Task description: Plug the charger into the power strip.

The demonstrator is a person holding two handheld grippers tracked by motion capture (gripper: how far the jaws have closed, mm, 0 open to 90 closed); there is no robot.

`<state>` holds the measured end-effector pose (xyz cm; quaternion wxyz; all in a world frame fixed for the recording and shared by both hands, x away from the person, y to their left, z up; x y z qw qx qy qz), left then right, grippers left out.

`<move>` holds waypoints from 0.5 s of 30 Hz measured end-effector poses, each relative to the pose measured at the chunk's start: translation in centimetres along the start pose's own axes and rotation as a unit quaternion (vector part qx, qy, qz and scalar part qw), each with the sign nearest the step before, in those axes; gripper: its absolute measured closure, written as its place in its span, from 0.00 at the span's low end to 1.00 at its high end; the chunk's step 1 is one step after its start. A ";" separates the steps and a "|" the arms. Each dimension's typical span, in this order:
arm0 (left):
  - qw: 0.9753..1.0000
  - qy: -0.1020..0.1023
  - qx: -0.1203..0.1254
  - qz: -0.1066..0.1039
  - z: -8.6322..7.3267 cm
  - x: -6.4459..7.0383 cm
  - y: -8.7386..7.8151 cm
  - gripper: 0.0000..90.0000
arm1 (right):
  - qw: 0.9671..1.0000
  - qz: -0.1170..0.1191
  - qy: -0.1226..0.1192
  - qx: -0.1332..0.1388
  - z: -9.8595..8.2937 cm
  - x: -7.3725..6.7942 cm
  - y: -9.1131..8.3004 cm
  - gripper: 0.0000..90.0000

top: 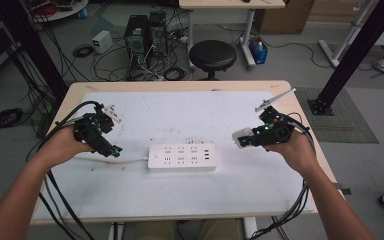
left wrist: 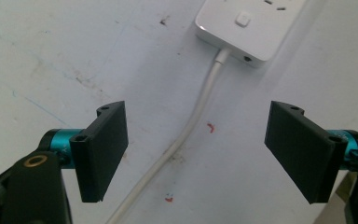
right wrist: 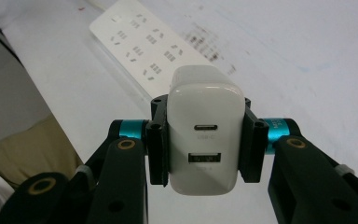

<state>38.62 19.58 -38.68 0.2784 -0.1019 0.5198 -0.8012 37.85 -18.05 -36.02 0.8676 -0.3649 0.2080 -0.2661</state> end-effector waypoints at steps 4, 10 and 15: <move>1.000 0.006 0.005 0.005 0.0 -0.3 0.4 0.24 | 1.000 -0.005 -0.028 -0.004 1.7 -0.8 1.2 0.69; 1.000 0.004 0.005 0.011 -0.6 -0.8 0.9 0.24 | 0.997 0.000 -0.068 -0.038 3.6 -2.0 3.6 0.69; 1.000 0.005 -0.010 0.004 -1.4 -1.1 1.6 0.24 | 0.993 -0.002 -0.101 -0.068 4.3 -2.8 5.4 0.69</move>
Point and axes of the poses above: each handheld gripper's, and its own axes: y roughly forward along the jaws, z roughly out of its top, x roughly to its right, the point moved 10 cm from there along y, roughly forward along the jaws, and after that the axes turned 4 degrees about x, right-handed, at the moved point
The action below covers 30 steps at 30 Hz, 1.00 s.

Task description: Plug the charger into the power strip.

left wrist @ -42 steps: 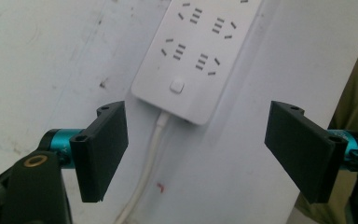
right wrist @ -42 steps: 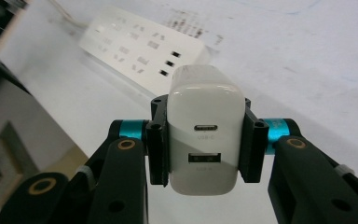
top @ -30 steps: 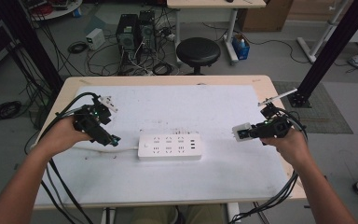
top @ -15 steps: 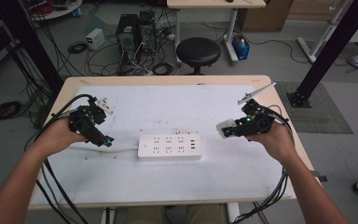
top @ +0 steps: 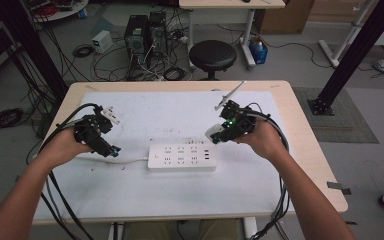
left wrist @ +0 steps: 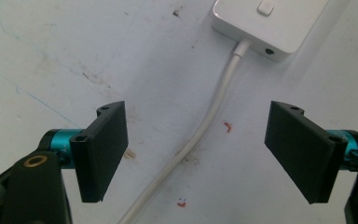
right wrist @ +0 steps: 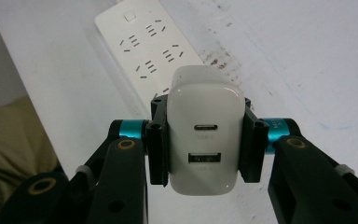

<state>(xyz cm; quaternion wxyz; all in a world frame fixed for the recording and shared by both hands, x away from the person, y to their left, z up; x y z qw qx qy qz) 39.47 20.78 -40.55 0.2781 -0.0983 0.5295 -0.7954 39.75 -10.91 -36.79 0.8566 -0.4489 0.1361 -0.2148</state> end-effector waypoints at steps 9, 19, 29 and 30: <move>1.000 0.016 -0.008 0.000 -0.1 0.1 0.9 0.24 | 0.996 0.008 -0.058 -0.061 0.7 -0.3 3.4 0.69; 1.000 0.012 0.016 -0.003 0.4 0.3 1.3 0.24 | 0.977 -0.001 -0.144 -0.159 0.2 -0.3 8.7 0.69; 1.000 -0.001 0.031 -0.003 0.1 0.1 1.3 0.24 | 0.960 0.004 -0.202 -0.194 0.7 -0.4 10.2 0.69; 1.000 0.004 0.027 -0.003 0.0 0.1 1.2 0.24 | 0.958 0.002 -0.212 -0.193 0.8 -0.4 10.3 0.69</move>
Point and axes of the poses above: each handheld gripper's, and its own axes: y roughly forward along the jaws, z roughly out of its top, x roughly to its right, the point moved 10 cm from there along y, roughly forward along the jaws, and after that the axes turned 4 degrees about x, right-handed, at the moved point
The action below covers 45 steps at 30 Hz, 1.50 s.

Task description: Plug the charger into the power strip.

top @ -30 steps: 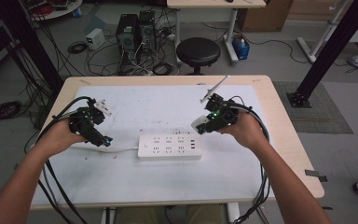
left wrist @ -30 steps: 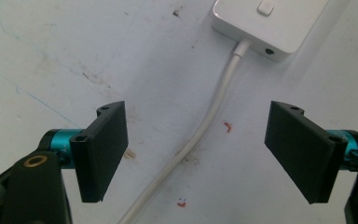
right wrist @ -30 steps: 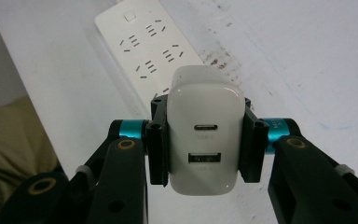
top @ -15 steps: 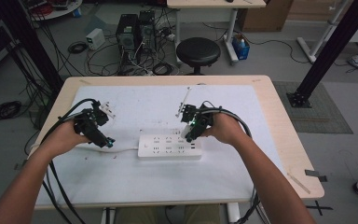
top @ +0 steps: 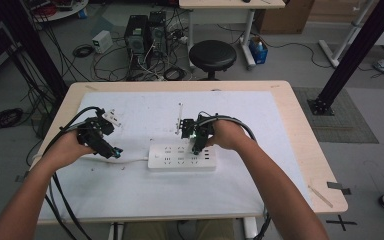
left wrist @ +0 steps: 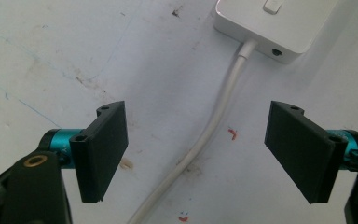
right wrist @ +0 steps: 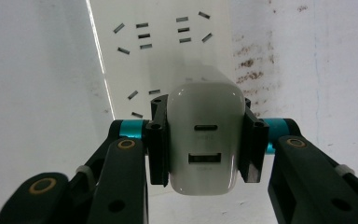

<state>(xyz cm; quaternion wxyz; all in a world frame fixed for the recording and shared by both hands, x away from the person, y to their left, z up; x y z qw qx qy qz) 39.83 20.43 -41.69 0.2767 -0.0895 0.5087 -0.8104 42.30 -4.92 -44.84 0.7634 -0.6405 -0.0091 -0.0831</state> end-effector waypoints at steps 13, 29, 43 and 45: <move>1.000 0.005 0.000 -0.003 0.1 0.4 0.3 0.24 | 0.996 -0.009 -0.061 -0.065 0.6 -0.3 1.3 0.69; 1.000 0.000 0.004 -0.012 0.4 0.6 1.2 0.24 | 0.996 0.024 -0.041 -0.078 0.9 0.1 2.1 0.70; 1.000 -0.008 0.023 -0.007 0.4 -0.4 0.5 0.24 | 0.994 0.046 0.059 0.078 0.0 0.0 0.2 0.21; 0.999 -0.007 0.031 -0.004 0.7 -0.3 0.1 0.24 | 0.988 0.033 0.101 0.112 -0.6 0.7 -1.0 0.20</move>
Point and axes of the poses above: each handheld gripper's, and its own axes: y roughly forward along the jaws, z roughly out of its top, x roughly to its right, the point moved 10 cm from there along y, roughly forward along the jaws, and after that the axes turned 4 degrees about x, right-handed, at the moved point
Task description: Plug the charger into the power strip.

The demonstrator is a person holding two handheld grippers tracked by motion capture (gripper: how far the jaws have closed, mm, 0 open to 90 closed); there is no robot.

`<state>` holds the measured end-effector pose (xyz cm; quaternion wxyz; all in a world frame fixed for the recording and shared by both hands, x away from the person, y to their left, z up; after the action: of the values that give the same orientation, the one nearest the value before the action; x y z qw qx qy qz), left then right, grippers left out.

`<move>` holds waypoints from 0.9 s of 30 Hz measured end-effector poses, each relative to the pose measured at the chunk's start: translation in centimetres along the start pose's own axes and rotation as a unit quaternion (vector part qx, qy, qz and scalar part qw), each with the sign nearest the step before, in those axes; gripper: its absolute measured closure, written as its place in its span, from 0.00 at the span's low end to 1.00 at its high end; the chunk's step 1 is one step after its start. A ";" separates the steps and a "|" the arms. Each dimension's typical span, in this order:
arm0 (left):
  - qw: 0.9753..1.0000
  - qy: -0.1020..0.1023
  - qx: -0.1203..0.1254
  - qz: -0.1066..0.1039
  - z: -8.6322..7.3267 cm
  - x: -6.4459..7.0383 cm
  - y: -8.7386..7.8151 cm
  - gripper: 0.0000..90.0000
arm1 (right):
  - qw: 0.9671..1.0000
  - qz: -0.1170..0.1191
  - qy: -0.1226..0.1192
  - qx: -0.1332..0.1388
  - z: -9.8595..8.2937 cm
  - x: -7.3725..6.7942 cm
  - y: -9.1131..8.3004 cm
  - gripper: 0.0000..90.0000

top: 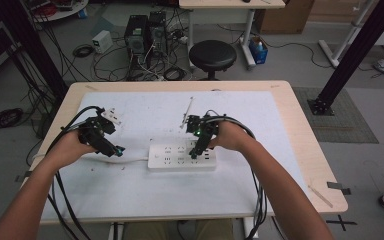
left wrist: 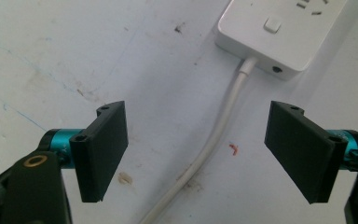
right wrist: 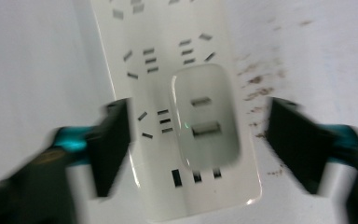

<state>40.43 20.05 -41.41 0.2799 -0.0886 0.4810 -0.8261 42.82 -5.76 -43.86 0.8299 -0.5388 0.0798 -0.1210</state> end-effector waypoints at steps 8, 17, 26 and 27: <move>1.000 0.002 0.008 -0.004 0.2 0.8 -0.6 0.24 | 0.993 -0.090 0.072 0.011 -3.3 1.6 -3.6 0.11; 1.000 -0.004 0.011 0.000 -0.2 1.0 -1.5 0.24 | 0.994 -0.072 0.080 0.021 -5.6 0.4 -6.4 0.08; 1.000 -0.003 0.009 0.004 0.3 1.2 -2.0 0.24 | 0.989 -0.123 0.079 0.028 -7.4 0.4 -7.9 0.01; 1.000 0.002 0.008 0.005 0.4 1.2 -2.2 0.24 | 0.988 -0.122 0.091 0.032 -7.5 0.4 -8.2 0.01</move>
<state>38.83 19.93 -39.52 0.2834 -0.0826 0.4754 -0.8288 40.31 -15.68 -39.39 0.8151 -0.5041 0.0850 -0.2724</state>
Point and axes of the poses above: each handheld gripper's, and its own axes: y roughly forward along the jaws, z roughly out of its top, x roughly to its right, the point moved 10 cm from there along y, roughly forward along the jaws, and after that the axes turned 4 degrees about x, right-handed, at the moved point
